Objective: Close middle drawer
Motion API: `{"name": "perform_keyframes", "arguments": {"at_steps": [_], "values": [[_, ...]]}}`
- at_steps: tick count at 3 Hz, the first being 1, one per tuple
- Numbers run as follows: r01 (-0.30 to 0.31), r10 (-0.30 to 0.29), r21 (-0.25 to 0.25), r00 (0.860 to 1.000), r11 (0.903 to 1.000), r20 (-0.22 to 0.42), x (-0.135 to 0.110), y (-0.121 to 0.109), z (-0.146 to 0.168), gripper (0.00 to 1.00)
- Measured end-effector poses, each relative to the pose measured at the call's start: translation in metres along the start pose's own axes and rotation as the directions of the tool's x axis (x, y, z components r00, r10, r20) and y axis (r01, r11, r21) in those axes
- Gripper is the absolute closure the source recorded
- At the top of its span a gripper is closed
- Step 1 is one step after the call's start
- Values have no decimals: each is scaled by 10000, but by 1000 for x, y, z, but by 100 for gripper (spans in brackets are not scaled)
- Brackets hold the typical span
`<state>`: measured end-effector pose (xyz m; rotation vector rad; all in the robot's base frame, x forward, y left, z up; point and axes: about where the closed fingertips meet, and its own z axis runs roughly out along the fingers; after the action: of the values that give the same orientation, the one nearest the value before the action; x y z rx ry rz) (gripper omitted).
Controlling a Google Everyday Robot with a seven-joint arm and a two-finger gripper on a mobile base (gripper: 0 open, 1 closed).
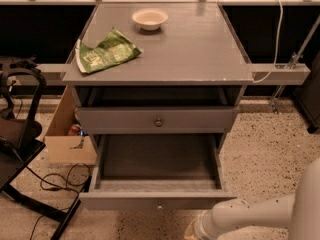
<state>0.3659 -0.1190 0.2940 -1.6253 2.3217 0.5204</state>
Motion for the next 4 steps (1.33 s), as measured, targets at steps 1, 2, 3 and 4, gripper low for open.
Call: {"name": "perform_keyframes", "arguments": {"at_steps": [1, 2, 3, 4], "values": [[676, -673, -46, 9964, 9977, 518, -15, -9, 37, 100], [1460, -1478, 244, 9835, 9890, 1042, -37, -37, 59, 100], [1680, -1711, 360, 9783, 9851, 1166, -44, -45, 62, 100], [1974, -2037, 602, 9706, 9785, 1280, -57, -64, 60, 100]]}}
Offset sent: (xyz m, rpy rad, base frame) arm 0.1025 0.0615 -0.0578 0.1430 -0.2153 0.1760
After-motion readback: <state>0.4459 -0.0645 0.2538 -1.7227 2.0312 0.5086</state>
